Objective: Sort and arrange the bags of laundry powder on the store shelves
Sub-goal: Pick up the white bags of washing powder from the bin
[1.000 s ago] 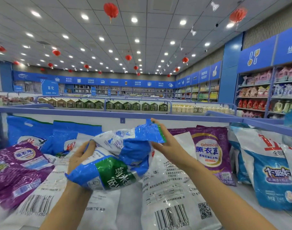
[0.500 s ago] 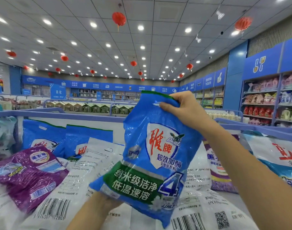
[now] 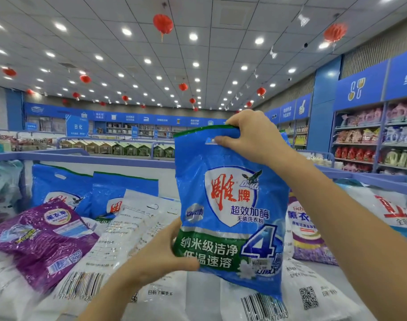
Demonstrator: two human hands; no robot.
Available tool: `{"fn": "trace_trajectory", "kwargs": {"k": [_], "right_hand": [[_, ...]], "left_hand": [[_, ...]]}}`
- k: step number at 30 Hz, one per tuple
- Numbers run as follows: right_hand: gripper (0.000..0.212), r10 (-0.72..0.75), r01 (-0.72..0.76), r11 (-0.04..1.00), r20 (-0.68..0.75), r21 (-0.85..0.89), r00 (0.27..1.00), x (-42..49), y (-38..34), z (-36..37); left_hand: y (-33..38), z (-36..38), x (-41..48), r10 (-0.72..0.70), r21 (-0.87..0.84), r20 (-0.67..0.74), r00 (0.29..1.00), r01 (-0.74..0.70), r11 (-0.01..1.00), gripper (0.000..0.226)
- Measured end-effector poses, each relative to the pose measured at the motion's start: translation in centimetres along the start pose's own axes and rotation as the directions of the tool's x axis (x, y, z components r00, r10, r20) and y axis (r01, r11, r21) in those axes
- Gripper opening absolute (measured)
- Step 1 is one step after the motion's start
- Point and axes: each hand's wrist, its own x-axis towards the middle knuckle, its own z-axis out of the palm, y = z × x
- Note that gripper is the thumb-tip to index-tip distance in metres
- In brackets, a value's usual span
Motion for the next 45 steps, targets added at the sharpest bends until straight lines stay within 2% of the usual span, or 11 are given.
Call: {"fn": "trace_trajectory", "kwargs": {"k": [5,13,17,19,22,25,27,29,35,39,45], "right_hand": [[0.042,-0.204,0.204,0.976,0.000,-0.079,0.979,-1.0,1.1,0.0],[0.040,-0.379,0.355,0.909,-0.078,-0.220,0.922,-2.3,3.2,0.4],[0.035,-0.411,0.315,0.892,-0.294,-0.324,0.863,-2.4,3.3,0.8],[0.037,-0.309,0.197,0.933,-0.393,-0.300,0.866,-3.0,4.0,1.3],[0.049,0.098,-0.085,0.995,-0.509,0.050,0.855,-5.3,5.0,1.9],[0.040,0.507,-0.358,0.693,-0.070,0.626,0.859,-8.1,5.7,2.5],[0.019,0.483,-0.484,0.291,0.310,0.825,0.819,-9.5,6.2,3.9],[0.014,0.478,-0.532,0.114,0.423,0.839,0.770,-10.3,6.5,5.3],[0.016,0.613,-0.452,0.299,0.195,0.840,0.766,-9.2,6.5,6.2],[0.017,0.599,-0.463,0.273,0.228,0.843,0.768,-9.3,6.0,6.6],[0.022,0.572,-0.456,0.284,0.233,0.843,0.787,-9.8,4.9,7.2]], "left_hand": [[-2.2,3.0,1.9,0.018,-0.058,-0.151,0.988,-0.027,0.998,0.047],[-2.4,3.3,1.7,-0.060,-0.106,-0.049,0.997,0.055,0.993,0.021],[-2.0,3.8,2.3,-0.051,-0.155,-0.131,0.990,0.030,0.988,0.051],[-2.3,3.9,2.6,-0.059,-0.191,-0.212,0.975,0.017,0.981,0.058],[-2.6,4.1,2.5,-0.070,-0.233,-0.275,0.959,0.004,0.972,0.056],[-2.7,4.1,2.7,-0.097,-0.273,-0.327,0.940,0.004,0.962,0.051],[-2.4,4.2,2.8,-0.108,-0.282,-0.326,0.939,0.013,0.959,0.063],[-2.2,4.2,3.0,-0.097,-0.279,-0.338,0.936,-0.001,0.960,0.064],[-1.7,3.6,3.7,-0.088,-0.216,-0.271,0.959,0.028,0.976,0.059],[-2.4,2.9,3.6,-0.165,-0.292,-0.235,0.958,0.093,0.952,0.064],[-1.7,2.2,4.8,-0.188,-0.340,-0.444,0.876,0.029,0.940,0.047]]}}
